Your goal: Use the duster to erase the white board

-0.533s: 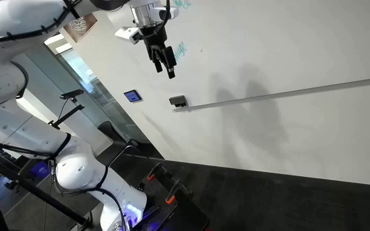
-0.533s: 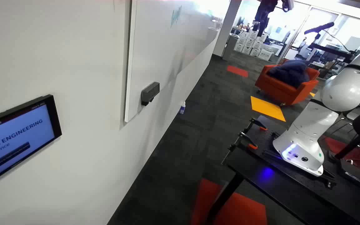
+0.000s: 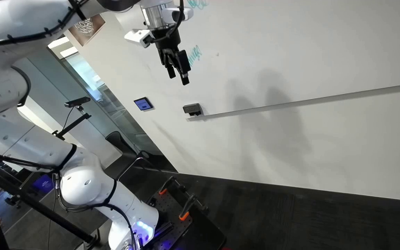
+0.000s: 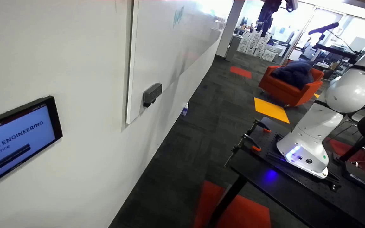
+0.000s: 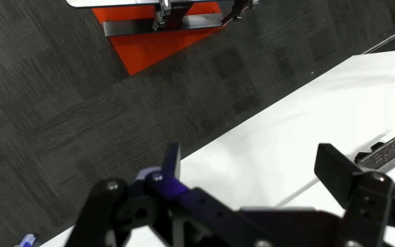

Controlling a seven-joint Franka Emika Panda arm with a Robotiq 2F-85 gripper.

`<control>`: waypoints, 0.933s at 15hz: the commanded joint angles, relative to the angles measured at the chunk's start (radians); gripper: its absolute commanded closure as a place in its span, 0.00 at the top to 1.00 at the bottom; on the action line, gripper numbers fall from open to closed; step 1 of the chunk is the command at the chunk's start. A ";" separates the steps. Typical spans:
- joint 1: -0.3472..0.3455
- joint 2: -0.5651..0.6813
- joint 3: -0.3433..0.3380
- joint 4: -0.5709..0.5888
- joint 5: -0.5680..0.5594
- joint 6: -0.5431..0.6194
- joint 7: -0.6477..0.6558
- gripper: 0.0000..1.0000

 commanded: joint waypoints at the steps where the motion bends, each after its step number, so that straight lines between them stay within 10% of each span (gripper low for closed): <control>1: -0.039 0.005 0.033 0.004 0.006 -0.004 -0.007 1.00; 14: 0.060 -0.194 0.256 -0.199 -0.148 0.012 -0.059 1.00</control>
